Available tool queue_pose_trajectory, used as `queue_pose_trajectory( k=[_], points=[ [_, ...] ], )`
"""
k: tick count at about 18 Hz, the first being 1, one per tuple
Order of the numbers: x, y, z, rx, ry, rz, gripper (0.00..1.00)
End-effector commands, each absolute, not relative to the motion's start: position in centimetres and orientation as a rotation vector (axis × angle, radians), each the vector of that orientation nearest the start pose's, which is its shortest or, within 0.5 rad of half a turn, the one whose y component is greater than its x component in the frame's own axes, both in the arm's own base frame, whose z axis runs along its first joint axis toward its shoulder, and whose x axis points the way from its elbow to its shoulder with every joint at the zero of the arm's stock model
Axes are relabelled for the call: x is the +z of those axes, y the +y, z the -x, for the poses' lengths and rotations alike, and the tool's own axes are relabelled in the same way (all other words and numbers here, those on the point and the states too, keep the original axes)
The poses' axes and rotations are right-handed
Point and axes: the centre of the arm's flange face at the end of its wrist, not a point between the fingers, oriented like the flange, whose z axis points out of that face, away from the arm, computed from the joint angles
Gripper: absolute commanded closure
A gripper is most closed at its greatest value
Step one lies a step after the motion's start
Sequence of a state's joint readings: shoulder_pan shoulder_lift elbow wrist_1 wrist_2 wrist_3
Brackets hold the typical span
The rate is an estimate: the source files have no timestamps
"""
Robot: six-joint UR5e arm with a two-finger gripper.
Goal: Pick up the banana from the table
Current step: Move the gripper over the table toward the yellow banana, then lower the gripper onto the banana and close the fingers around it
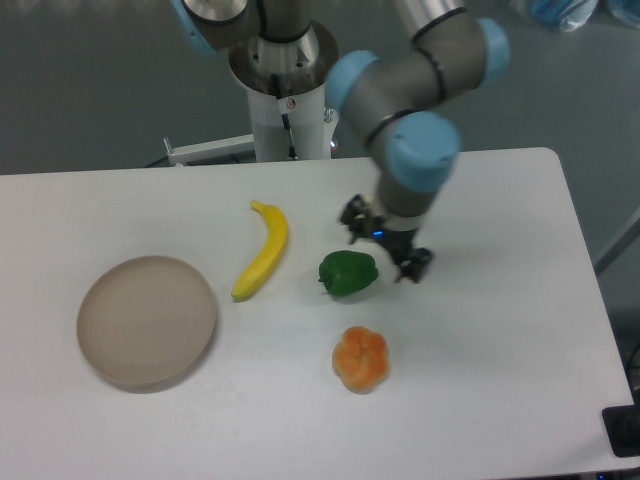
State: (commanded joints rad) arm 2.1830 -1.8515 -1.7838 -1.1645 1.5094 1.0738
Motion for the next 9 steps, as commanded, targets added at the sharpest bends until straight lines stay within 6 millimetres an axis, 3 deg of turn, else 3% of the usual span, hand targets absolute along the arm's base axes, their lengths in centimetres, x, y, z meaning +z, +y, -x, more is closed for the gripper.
queue_pose_trajectory(
  k=[2,6,9],
  points=[
    [26.0,52.7,17.4,-0.142,0.739,3.051,0.00],
    [23.5,51.7,14.9,-0.124,0.639,3.073,0.00],
    [22.2,52.5,13.3,-0.117,0.563,3.087,0.00]
  ],
)
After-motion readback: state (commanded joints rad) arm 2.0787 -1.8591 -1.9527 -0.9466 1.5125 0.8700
